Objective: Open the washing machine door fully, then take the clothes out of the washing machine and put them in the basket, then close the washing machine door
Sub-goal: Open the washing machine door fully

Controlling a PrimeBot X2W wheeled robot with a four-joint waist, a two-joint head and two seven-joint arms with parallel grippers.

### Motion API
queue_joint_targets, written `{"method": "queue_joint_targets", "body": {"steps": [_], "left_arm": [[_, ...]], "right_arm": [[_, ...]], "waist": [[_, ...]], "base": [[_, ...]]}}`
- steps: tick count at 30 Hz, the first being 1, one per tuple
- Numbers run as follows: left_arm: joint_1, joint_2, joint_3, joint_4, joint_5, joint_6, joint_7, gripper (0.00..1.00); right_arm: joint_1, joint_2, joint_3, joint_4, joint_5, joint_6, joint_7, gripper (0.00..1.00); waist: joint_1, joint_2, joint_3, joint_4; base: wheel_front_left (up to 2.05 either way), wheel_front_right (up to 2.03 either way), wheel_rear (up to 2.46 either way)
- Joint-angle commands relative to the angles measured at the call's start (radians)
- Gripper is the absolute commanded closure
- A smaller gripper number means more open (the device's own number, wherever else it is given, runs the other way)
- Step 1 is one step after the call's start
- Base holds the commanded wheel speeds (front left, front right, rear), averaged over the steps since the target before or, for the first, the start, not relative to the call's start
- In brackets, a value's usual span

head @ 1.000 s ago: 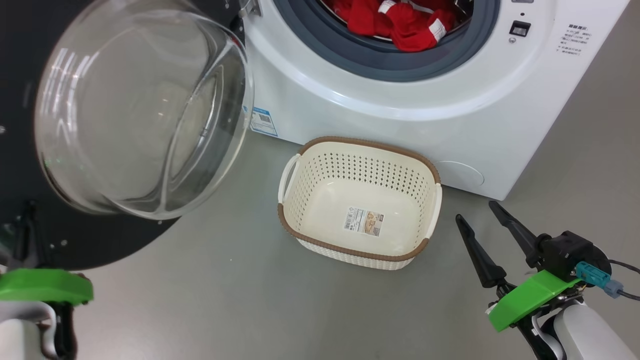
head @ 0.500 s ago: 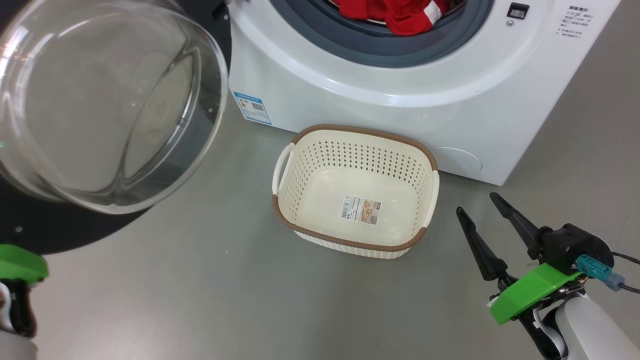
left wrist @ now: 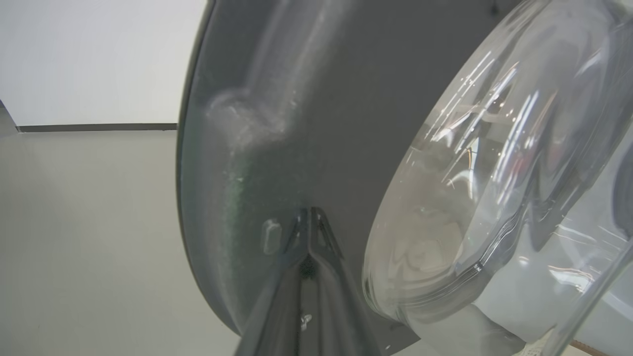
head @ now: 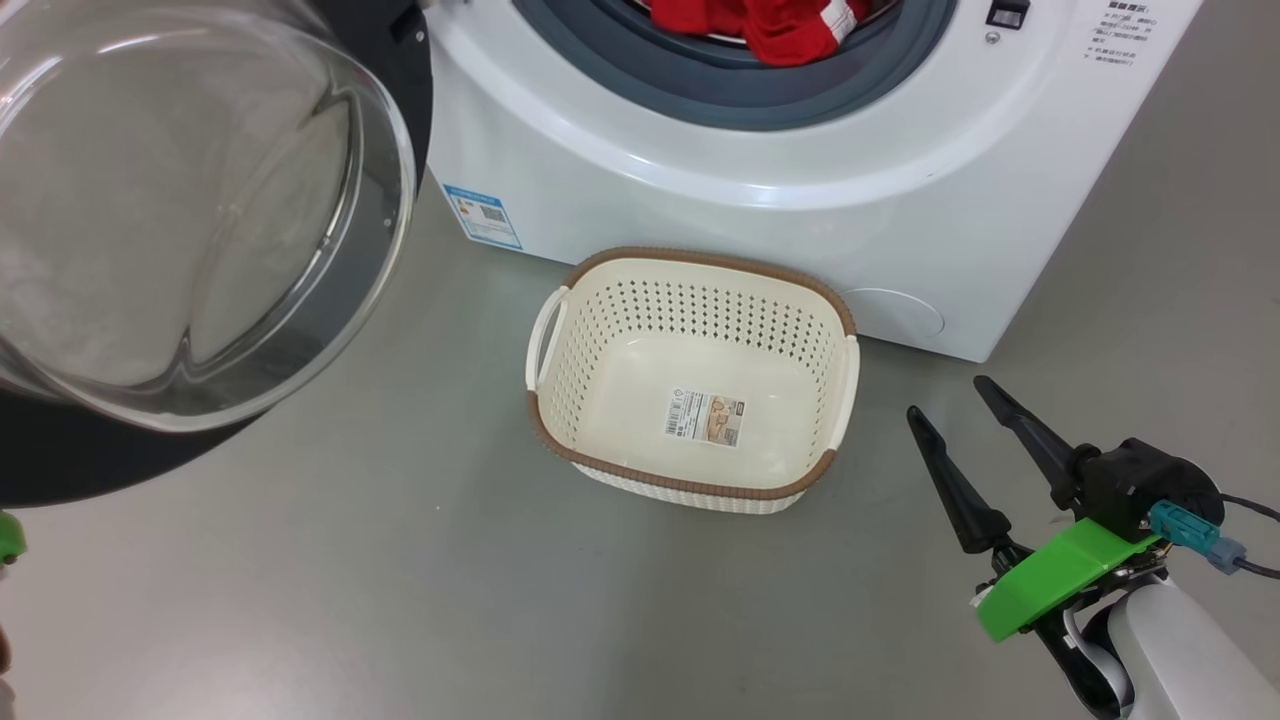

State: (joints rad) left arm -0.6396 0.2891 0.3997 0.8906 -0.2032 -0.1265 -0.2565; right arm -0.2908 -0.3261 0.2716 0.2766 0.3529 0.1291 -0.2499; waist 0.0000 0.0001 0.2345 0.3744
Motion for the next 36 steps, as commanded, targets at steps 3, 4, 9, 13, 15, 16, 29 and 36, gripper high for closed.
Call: {"method": "queue_joint_targets", "body": {"steps": [3,4,9,13,15,16,29,36], "left_arm": [[-0.027,0.083,0.035,-0.015,0.022,0.005,-0.005,1.0],[-0.028,0.082,0.037,-0.014,0.024,0.004,-0.005,1.0],[-0.025,0.074,0.039,-0.015,0.021,-0.002,-0.005,1.0],[-0.005,0.052,0.02,-0.036,-0.002,-0.004,-0.005,1.0],[0.015,0.044,-0.003,-0.054,-0.022,-0.004,-0.005,1.0],[0.027,0.04,-0.012,-0.066,-0.032,-0.004,-0.005,1.0],[0.23,-0.045,-0.132,-0.304,-0.131,-0.004,-0.005,0.0],[0.36,-0.091,-0.185,-0.434,-0.142,-0.004,-0.005,0.0]], "right_arm": [[-0.005,-0.002,0.016,-0.024,-0.007,0.002,-0.012,0.0],[-0.004,-0.001,0.014,-0.024,-0.007,0.002,-0.012,0.0],[0.0,0.005,0.01,-0.023,-0.008,0.002,-0.012,0.0],[0.004,0.007,0.008,-0.021,-0.006,0.002,-0.012,0.0],[0.008,0.009,0.007,-0.021,-0.004,0.002,-0.012,0.0],[0.011,0.009,0.007,-0.02,-0.003,0.002,-0.012,0.0],[0.041,0.008,-0.008,-0.026,0.01,0.002,-0.012,0.0],[0.066,0.012,-0.025,-0.036,0.014,0.002,-0.012,0.0]], "waist": [[0.0,-0.0001,-0.006,-0.003],[0.0,-0.0001,-0.007,-0.003],[0.0,-0.0001,-0.018,-0.004],[0.0,-0.0001,-0.031,-0.004],[0.0,-0.0001,-0.038,-0.003],[0.0,-0.0001,-0.042,-0.002],[0.0,-0.0001,-0.088,0.005],[0.0,-0.0001,-0.107,-0.02]], "base": [[0.0,0.0,0.0],[0.0,0.0,0.0],[0.0,0.0,0.0],[0.0,0.0,0.0],[0.0,0.0,0.0],[0.0,0.0,0.0],[0.0,0.0,0.0],[0.0,0.0,0.0]]}}
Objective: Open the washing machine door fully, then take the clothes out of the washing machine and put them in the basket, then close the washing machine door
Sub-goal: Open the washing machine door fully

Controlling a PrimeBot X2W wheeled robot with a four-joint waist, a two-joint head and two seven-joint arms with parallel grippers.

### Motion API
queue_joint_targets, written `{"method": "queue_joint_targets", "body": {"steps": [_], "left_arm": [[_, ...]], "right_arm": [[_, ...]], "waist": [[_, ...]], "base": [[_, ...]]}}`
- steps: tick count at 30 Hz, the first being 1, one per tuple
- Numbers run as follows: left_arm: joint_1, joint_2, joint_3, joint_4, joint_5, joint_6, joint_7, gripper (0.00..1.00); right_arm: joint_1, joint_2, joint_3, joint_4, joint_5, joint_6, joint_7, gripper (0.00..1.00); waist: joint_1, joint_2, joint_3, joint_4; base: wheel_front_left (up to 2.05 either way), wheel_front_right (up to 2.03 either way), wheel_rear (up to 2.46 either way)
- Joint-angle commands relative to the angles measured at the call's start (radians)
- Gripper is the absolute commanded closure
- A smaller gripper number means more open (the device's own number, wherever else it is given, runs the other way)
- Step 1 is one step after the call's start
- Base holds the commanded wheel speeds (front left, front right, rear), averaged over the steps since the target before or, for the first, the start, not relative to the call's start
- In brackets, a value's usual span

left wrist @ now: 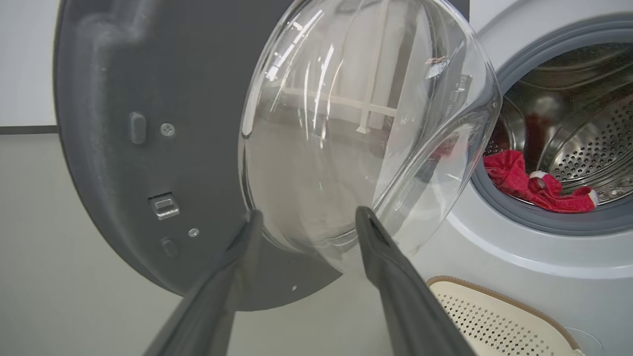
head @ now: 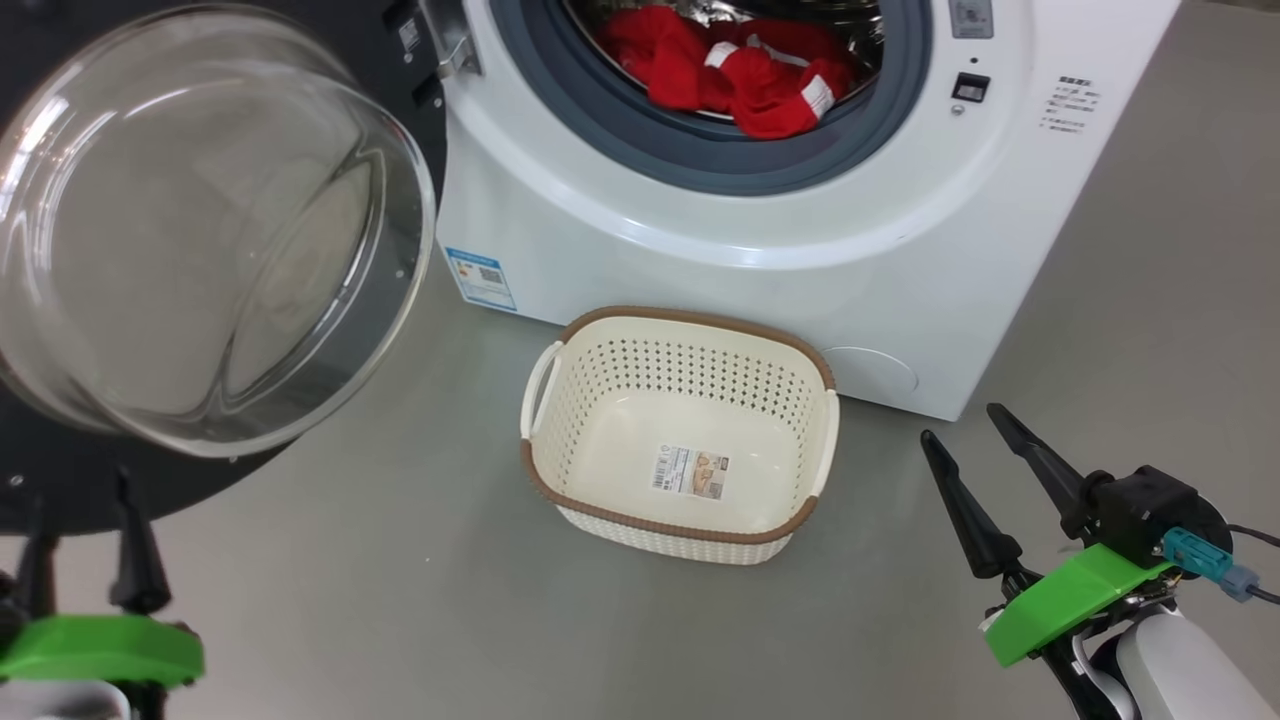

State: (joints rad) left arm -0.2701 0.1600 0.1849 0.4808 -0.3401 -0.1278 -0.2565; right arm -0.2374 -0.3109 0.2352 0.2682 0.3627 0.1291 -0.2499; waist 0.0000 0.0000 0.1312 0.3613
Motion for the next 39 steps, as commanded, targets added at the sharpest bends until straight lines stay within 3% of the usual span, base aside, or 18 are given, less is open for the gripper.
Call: {"method": "queue_joint_targets", "body": {"steps": [1,25,39], "left_arm": [[0.005,0.035,0.019,-0.036,-0.01,-0.003,-0.005,0.0],[0.168,0.082,-0.226,-0.265,-0.13,-0.003,-0.005,0.0],[0.216,0.1,-0.25,-0.305,-0.154,-0.003,-0.005,0.0]], "right_arm": [[0.015,-0.002,0.008,-0.028,0.004,0.002,-0.012,0.0],[0.078,0.016,-0.081,-0.069,-0.008,0.002,-0.012,0.0],[0.115,0.024,-0.115,-0.085,-0.01,0.002,-0.012,0.0]], "waist": [[0.0,0.0,-0.005,-0.013],[0.0,0.0,-0.015,-0.25],[0.0,0.0,-0.028,-0.369]], "base": [[0.0,0.0,0.0],[0.0,0.0,0.0],[0.0,0.0,0.0]]}}
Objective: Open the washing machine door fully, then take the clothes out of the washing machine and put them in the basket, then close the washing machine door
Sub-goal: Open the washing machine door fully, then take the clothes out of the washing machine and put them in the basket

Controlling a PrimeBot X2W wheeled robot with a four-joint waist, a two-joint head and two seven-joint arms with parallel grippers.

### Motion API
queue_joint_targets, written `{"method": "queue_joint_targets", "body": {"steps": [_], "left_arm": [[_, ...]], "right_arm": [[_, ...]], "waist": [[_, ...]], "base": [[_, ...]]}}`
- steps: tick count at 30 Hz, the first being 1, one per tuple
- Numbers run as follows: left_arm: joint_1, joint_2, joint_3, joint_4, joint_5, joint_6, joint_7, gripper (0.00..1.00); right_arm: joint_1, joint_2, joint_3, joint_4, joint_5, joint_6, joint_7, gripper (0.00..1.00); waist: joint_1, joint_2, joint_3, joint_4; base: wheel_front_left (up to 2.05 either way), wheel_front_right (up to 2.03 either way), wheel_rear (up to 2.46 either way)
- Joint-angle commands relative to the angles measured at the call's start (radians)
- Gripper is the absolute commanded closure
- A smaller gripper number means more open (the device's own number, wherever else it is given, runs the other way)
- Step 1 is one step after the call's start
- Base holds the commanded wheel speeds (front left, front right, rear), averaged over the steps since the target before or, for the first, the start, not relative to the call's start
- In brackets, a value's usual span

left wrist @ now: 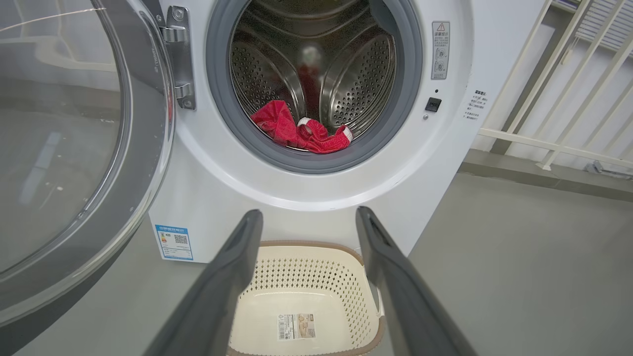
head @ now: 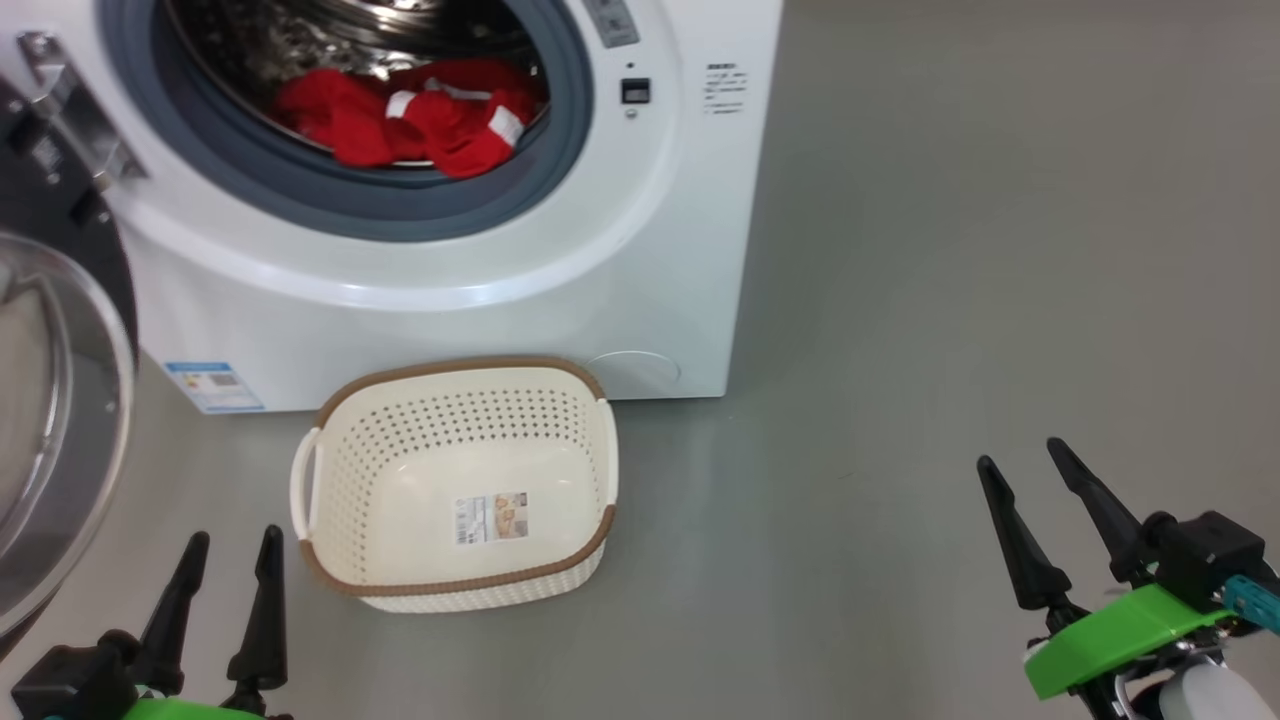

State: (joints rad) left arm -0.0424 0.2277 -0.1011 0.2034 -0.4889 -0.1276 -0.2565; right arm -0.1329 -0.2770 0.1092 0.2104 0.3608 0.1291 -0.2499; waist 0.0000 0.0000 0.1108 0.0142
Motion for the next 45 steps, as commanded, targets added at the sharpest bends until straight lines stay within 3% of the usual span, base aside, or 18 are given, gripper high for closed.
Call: {"method": "queue_joint_targets", "body": {"steps": [1,32,45], "left_arm": [[-0.01,0.032,0.034,-0.029,-0.006,-0.003,-0.005,0.0],[-0.012,0.037,0.027,-0.068,-0.021,-0.003,-0.005,0.0],[-0.024,0.053,0.019,-0.076,-0.041,-0.003,-0.005,0.0]], "right_arm": [[0.016,-0.01,0.007,-0.028,-0.008,0.002,-0.012,0.0],[0.039,0.004,-0.045,-0.055,-0.022,0.002,-0.012,0.0],[0.026,0.009,-0.038,-0.056,-0.027,0.002,-0.012,0.0]], "waist": [[0.0,0.0,-0.01,-0.025],[0.0,0.0,0.006,-0.017],[0.0,0.0,0.023,-0.017]], "base": [[0.0,0.0,0.0],[0.0,-0.01,0.01],[0.88,-1.22,0.35]]}}
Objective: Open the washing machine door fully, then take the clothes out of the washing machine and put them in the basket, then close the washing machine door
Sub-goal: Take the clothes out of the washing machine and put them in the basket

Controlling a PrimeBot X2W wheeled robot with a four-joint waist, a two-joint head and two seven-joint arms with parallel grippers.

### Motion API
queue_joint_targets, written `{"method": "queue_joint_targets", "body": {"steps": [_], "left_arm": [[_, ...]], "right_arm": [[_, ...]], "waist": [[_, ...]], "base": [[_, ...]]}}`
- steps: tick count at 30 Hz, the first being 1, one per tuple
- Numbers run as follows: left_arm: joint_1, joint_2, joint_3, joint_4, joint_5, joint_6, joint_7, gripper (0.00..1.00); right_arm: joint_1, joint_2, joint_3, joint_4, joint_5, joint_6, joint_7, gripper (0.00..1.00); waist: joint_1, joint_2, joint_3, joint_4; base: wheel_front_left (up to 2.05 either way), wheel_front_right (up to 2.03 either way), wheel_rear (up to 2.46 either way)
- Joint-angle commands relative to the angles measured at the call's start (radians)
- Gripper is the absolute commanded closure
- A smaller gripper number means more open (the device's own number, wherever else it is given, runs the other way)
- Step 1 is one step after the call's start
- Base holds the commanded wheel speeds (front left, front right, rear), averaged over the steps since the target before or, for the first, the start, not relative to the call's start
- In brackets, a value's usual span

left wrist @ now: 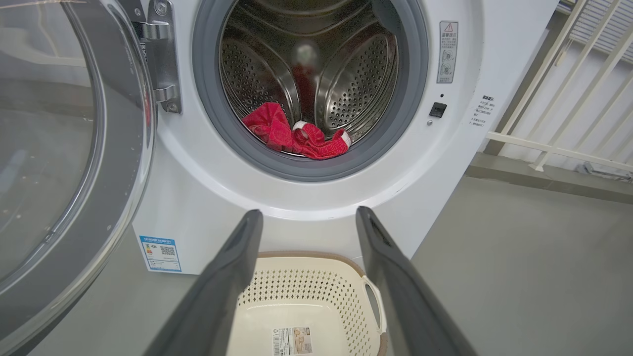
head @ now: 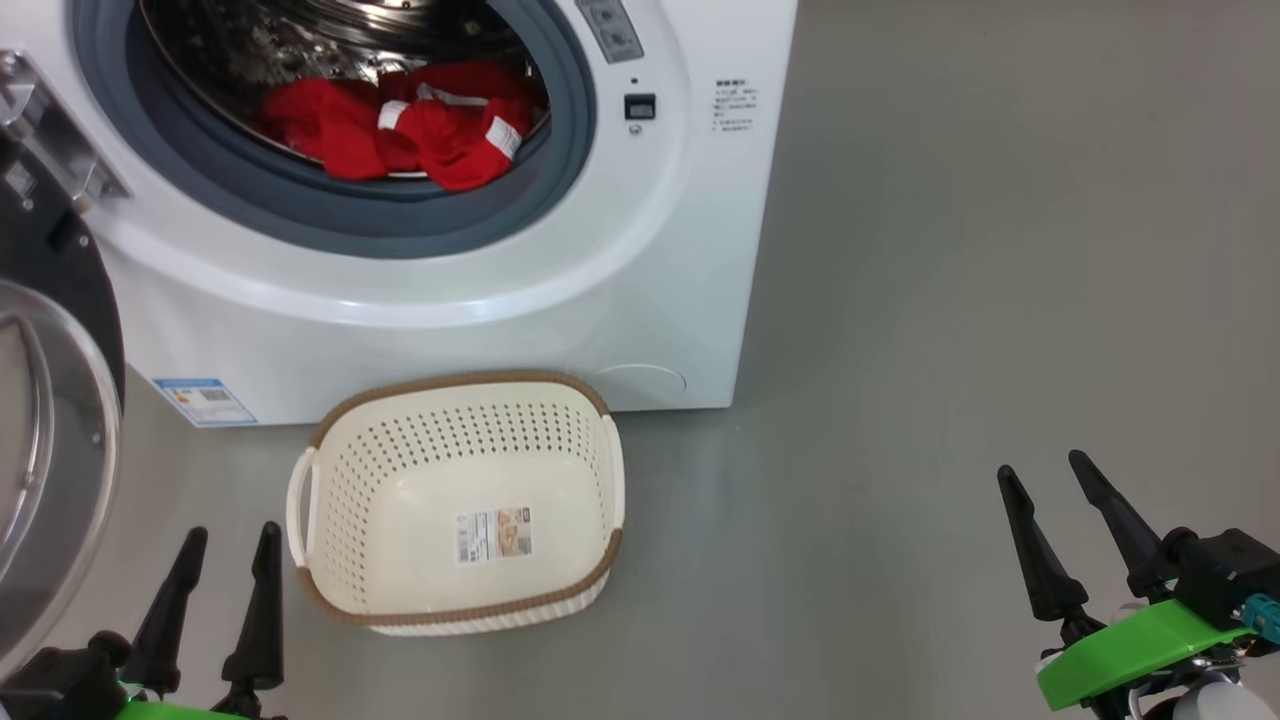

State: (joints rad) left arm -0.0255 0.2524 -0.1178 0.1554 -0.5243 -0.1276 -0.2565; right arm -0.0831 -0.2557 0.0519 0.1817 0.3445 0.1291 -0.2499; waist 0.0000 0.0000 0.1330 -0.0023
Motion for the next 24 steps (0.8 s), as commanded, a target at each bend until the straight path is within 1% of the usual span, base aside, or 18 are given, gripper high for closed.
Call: {"method": "queue_joint_targets", "body": {"steps": [1,7,12,24], "left_arm": [[-0.042,0.029,0.036,-0.027,-0.007,-0.003,-0.005,0.0],[-0.048,0.033,0.038,-0.023,-0.003,-0.003,-0.005,0.0],[-0.05,0.026,0.046,-0.015,0.018,-0.003,-0.005,0.0],[-0.051,0.002,0.034,0.031,0.024,-0.003,-0.005,0.0]], "right_arm": [[-0.025,-0.012,0.02,-0.028,-0.011,0.002,-0.012,0.0],[-0.027,-0.01,0.023,-0.027,-0.012,0.002,-0.012,0.0],[-0.03,-0.008,0.03,-0.026,-0.011,0.002,-0.012,0.0],[-0.026,-0.006,0.04,-0.022,-0.009,0.002,-0.012,0.0]], "waist": [[0.0,0.0,0.002,0.0],[0.0,0.0,0.004,0.0],[0.0,0.0,0.001,-0.002],[0.0,0.0,-0.002,0.0]], "base": [[1.26,-1.67,0.4],[1.25,-1.64,0.39],[0.97,-1.0,0.02],[0.13,-0.13,0.0]]}}
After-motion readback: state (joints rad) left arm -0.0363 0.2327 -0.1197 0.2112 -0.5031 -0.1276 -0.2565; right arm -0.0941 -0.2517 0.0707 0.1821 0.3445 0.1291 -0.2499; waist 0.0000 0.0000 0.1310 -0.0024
